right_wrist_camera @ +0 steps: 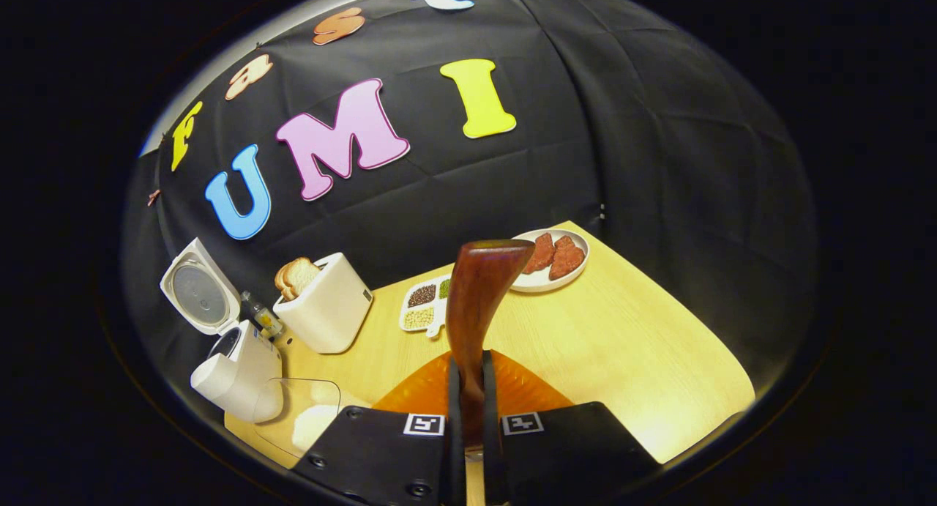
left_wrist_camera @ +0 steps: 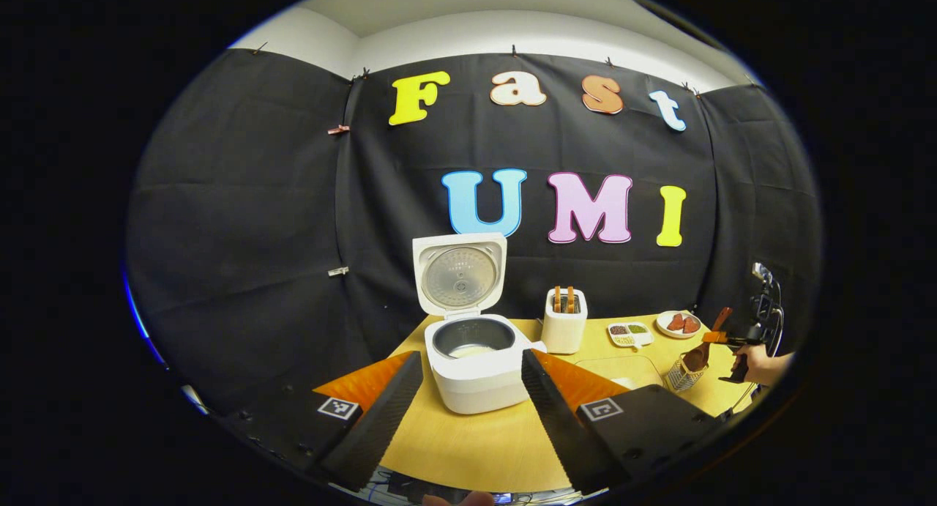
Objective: Close the left gripper, press the button to open the rice cooker; take a wooden spoon from the chopstick holder with the right hand, scoop a spoonful of rice and pour it into the rice cooker, then put the wooden spoon back into the chopstick holder.
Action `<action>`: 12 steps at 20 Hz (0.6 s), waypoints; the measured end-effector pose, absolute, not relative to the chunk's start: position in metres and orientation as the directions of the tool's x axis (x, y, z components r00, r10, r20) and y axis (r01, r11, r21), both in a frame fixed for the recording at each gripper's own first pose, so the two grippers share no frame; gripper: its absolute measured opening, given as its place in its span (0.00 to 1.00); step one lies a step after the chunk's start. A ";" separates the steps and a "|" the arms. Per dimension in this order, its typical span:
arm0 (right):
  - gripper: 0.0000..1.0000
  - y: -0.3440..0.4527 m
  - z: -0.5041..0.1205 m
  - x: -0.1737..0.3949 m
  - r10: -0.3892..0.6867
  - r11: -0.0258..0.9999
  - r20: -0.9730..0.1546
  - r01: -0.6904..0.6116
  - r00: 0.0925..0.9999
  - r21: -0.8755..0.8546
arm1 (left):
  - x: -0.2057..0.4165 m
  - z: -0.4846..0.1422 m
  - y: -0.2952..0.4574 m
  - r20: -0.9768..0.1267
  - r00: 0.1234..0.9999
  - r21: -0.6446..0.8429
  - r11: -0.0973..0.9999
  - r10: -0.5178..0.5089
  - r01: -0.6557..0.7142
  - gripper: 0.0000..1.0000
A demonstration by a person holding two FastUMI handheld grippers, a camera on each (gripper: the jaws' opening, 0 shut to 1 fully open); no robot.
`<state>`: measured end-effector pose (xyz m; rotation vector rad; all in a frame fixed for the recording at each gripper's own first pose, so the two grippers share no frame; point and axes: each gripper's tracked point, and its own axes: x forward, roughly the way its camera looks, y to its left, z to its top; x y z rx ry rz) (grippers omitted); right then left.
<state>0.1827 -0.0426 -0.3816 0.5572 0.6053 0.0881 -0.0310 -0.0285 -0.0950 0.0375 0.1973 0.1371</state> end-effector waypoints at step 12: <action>0.50 -0.059 -0.411 0.158 0.214 0.830 -0.619 0.193 0.756 0.523 | 0.010 -0.075 -0.038 -0.146 0.985 0.031 0.996 0.093 -0.089 0.94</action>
